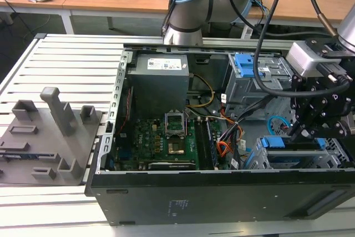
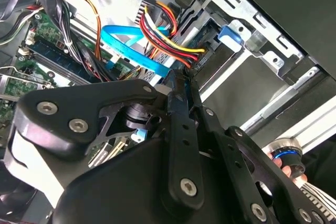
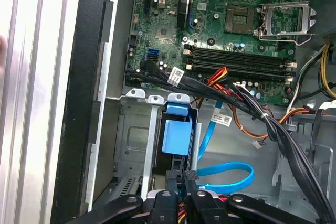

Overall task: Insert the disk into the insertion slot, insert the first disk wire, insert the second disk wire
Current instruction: 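Insert the second disk wire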

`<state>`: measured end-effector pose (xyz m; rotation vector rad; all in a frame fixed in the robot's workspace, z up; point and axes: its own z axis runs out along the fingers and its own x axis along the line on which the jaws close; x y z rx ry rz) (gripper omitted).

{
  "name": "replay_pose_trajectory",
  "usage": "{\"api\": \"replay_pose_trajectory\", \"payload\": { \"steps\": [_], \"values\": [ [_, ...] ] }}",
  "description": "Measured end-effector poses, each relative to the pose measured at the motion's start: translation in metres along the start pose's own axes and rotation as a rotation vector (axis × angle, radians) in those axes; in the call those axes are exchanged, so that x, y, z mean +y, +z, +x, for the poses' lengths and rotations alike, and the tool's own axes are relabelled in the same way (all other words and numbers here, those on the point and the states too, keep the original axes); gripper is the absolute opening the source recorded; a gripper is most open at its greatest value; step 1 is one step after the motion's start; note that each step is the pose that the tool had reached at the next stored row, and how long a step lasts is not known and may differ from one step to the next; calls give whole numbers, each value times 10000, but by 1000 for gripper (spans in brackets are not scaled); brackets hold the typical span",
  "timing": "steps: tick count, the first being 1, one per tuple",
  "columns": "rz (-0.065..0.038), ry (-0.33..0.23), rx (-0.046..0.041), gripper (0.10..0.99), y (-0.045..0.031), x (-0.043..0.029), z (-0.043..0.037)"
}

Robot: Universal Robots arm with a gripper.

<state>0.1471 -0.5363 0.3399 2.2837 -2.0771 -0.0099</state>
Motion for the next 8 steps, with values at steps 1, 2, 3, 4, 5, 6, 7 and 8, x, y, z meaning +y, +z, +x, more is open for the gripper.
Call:
{"api": "replay_pose_trajectory", "payload": {
  "steps": [1,2,3,4,5,6,7,8],
  "values": [
    [-1,0,4,161,6,0,2],
    [-1,0,7,161,27,-1,4],
    [-1,0,3,161,41,-1,5],
    [0,1,0,161,46,-1,4],
    [1,0,-3,161,48,-1,4],
    [1,0,-1,161,47,-1,5],
    [1,1,-2,161,47,-1,5],
    [1,0,-1,161,47,-1,5]
  ]
}}
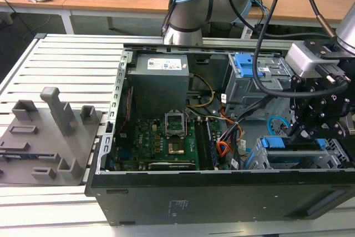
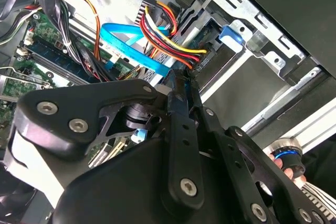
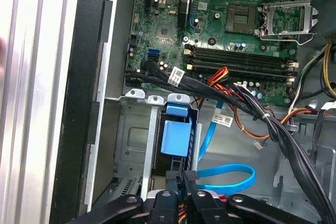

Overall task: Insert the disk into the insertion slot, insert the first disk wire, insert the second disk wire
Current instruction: 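Insert the second disk wire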

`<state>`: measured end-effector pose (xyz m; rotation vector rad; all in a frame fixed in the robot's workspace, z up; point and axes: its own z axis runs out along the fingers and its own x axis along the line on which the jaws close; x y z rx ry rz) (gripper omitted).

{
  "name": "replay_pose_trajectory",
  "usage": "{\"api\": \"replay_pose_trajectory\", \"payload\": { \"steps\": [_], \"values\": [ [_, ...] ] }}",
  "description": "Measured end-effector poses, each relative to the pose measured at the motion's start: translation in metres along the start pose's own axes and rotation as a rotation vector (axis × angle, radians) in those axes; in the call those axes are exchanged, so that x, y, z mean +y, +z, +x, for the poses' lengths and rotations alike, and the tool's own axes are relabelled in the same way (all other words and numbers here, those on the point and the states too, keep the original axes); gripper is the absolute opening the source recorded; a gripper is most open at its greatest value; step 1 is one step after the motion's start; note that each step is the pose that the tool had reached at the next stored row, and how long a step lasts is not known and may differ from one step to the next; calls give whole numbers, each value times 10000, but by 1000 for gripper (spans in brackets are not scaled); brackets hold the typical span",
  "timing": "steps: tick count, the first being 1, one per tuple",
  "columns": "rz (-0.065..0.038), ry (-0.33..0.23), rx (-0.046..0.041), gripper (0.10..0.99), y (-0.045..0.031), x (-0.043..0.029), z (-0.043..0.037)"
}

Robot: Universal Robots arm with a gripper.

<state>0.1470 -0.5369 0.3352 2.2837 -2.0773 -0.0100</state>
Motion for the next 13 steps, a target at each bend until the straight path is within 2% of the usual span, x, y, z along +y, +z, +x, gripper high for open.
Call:
{"api": "replay_pose_trajectory", "payload": {
  "steps": [7,13],
  "values": [
    [1,0,-3,161,-38,2,1],
    [0,-1,-1,161,-37,3,18]
  ]
}}
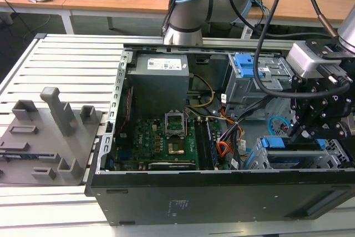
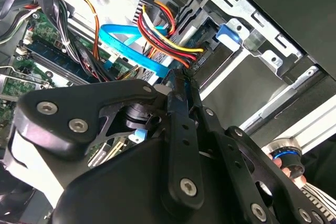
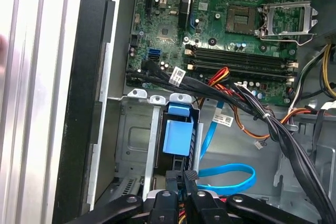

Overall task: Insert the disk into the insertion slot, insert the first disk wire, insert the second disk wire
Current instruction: 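Insert the second disk wire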

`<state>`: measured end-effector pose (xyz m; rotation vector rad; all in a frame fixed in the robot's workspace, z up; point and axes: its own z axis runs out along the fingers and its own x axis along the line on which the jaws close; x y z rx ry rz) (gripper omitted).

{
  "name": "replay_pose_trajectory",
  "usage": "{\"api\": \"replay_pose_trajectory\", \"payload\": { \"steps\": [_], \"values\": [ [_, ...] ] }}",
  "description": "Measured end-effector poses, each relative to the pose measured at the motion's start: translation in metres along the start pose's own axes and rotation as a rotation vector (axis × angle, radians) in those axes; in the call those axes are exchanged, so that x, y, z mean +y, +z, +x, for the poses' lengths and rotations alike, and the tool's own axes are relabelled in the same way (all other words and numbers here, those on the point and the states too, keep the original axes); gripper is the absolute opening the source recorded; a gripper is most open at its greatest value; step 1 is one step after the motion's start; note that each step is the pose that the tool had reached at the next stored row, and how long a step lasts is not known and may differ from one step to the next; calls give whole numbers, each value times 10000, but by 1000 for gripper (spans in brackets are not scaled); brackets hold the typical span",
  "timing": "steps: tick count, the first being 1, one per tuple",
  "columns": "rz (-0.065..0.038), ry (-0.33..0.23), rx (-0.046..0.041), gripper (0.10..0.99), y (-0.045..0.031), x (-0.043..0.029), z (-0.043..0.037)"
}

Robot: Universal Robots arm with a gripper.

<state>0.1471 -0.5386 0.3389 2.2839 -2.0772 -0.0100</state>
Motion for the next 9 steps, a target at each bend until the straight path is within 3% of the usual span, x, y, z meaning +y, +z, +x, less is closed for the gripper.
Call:
{"api": "replay_pose_trajectory", "payload": {
  "steps": [7,9],
  "values": [
    [-1,1,4,161,7,1,9],
    [0,1,-1,239,8,1,9]
  ]
}}
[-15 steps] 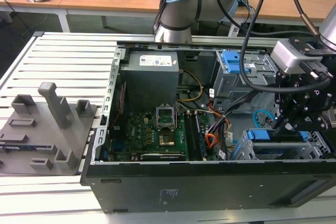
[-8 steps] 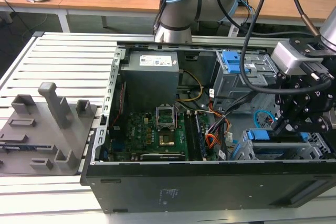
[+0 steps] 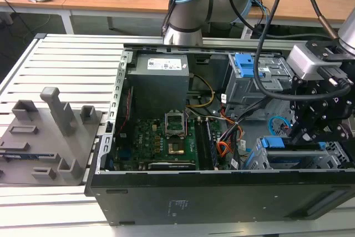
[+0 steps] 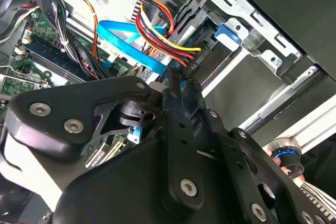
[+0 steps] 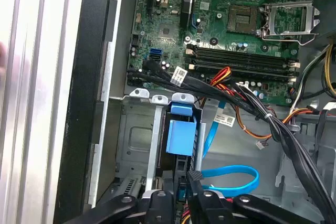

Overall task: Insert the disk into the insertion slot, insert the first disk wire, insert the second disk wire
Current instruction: 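Insert the second disk wire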

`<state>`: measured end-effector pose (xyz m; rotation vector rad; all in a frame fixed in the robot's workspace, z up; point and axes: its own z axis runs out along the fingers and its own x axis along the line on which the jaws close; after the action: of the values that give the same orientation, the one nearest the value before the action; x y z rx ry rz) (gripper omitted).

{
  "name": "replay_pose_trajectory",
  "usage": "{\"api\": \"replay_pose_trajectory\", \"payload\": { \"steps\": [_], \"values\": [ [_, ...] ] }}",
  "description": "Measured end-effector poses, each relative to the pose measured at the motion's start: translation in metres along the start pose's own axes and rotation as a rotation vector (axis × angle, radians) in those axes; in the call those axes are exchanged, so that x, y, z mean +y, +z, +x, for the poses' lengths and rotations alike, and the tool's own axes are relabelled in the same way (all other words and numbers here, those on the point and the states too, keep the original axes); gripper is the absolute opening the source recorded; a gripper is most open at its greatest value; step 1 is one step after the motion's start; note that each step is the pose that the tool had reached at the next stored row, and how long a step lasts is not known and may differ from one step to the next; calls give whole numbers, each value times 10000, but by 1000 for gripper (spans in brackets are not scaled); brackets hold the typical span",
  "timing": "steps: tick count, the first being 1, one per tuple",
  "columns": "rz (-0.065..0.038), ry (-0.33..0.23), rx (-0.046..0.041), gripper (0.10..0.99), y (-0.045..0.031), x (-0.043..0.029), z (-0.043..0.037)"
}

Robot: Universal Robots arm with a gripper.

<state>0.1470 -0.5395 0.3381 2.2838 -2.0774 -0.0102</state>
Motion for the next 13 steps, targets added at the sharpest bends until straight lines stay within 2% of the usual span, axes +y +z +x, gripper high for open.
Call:
{"api": "replay_pose_trajectory", "payload": {
  "steps": [1,2,4,5,6,8,9,13],
  "values": [
    [0,-1,1,239,-12,0,1],
    [0,0,1,239,-86,4,3],
    [0,0,2,239,-180,8,-1],
    [0,0,0,239,-250,9,-15],
    [0,0,3,224,-364,12,-32],
    [0,0,3,106,-511,18,-38],
    [0,0,1,106,-535,19,-37],
    [0,-1,1,106,-542,19,-37]
  ]
}}
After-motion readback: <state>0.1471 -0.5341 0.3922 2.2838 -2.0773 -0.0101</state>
